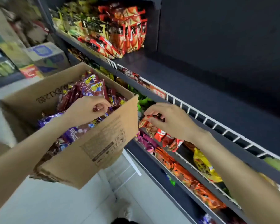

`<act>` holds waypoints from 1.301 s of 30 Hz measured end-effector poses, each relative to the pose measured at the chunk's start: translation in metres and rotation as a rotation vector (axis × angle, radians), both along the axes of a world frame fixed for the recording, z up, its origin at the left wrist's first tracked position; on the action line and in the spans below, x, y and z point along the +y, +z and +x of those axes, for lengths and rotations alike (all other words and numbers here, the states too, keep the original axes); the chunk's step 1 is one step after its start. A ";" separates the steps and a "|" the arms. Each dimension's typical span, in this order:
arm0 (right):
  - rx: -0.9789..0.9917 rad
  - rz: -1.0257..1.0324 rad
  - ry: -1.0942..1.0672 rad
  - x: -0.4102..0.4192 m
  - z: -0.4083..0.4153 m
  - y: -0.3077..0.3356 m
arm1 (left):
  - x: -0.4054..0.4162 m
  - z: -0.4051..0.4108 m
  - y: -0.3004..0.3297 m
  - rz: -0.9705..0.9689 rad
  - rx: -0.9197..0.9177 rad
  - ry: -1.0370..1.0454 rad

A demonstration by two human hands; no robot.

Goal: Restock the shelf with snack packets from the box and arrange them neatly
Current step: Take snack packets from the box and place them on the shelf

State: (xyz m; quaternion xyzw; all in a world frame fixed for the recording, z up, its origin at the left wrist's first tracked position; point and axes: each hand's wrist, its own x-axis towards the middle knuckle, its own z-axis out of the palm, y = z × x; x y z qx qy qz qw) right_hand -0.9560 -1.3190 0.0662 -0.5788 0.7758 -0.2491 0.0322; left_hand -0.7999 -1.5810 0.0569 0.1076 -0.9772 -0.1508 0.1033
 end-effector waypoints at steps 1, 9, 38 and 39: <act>-0.009 0.016 0.019 -0.026 0.001 -0.005 | -0.026 0.005 -0.009 -0.017 -0.055 0.038; -0.008 0.175 -0.012 -0.206 -0.005 -0.051 | -0.160 0.012 -0.056 -0.007 -0.322 0.085; -0.071 -0.082 -0.216 -0.307 0.000 -0.041 | -0.169 0.064 -0.095 0.435 -0.217 0.107; -0.098 -0.151 -0.246 -0.297 0.001 -0.031 | -0.169 0.064 -0.088 0.400 -0.190 0.119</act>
